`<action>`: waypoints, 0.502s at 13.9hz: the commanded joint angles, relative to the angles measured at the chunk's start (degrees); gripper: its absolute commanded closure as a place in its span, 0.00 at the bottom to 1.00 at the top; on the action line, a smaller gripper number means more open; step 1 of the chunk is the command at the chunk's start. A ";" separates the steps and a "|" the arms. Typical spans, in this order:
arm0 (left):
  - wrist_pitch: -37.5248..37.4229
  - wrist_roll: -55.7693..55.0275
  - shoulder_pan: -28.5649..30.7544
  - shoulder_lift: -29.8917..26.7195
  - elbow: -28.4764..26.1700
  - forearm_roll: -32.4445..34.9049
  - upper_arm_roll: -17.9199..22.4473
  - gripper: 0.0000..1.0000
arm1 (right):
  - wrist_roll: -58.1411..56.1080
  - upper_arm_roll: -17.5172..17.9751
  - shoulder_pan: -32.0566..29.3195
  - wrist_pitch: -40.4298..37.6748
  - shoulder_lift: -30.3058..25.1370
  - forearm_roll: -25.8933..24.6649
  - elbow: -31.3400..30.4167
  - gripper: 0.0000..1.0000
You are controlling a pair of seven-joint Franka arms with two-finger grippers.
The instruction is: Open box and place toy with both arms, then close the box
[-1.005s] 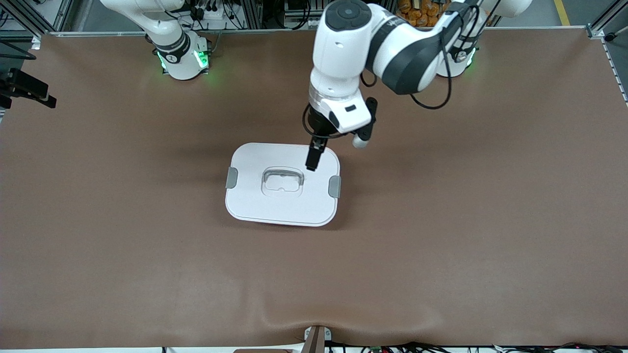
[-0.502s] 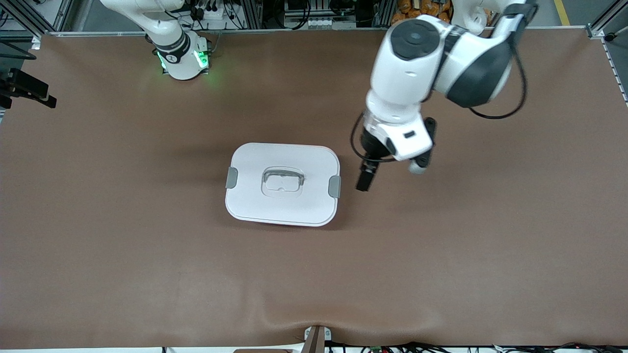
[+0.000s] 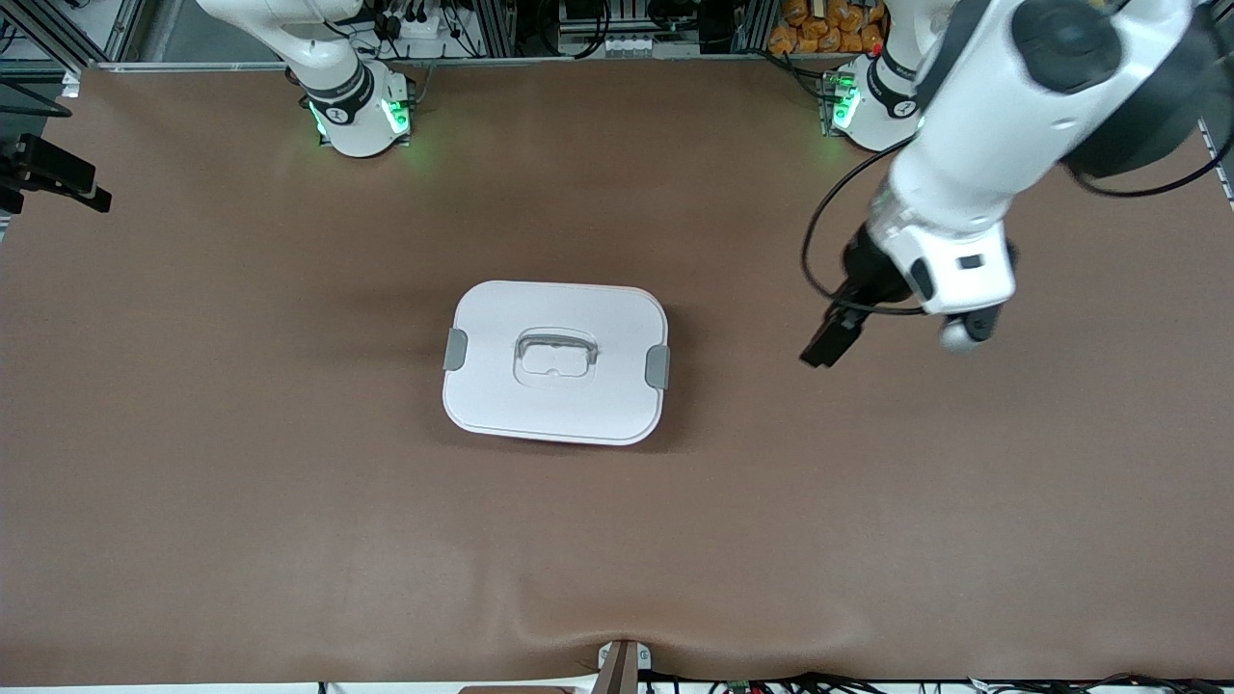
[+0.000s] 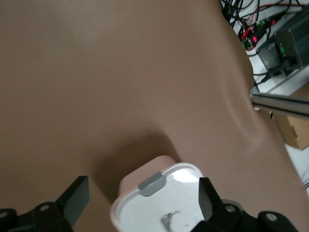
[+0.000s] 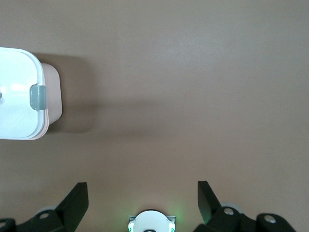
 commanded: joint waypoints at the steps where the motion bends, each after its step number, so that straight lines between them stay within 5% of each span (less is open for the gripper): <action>1: -3.32 10.63 3.89 -4.27 -3.10 -1.72 -0.53 0.00 | 0.97 -0.19 0.37 -0.26 -0.65 0.83 -0.33 0.00; 7: -11.42 40.41 11.46 -10.58 -6.51 -3.65 0.87 0.00 | 0.97 -0.19 0.29 -0.35 -0.65 0.83 -0.33 0.00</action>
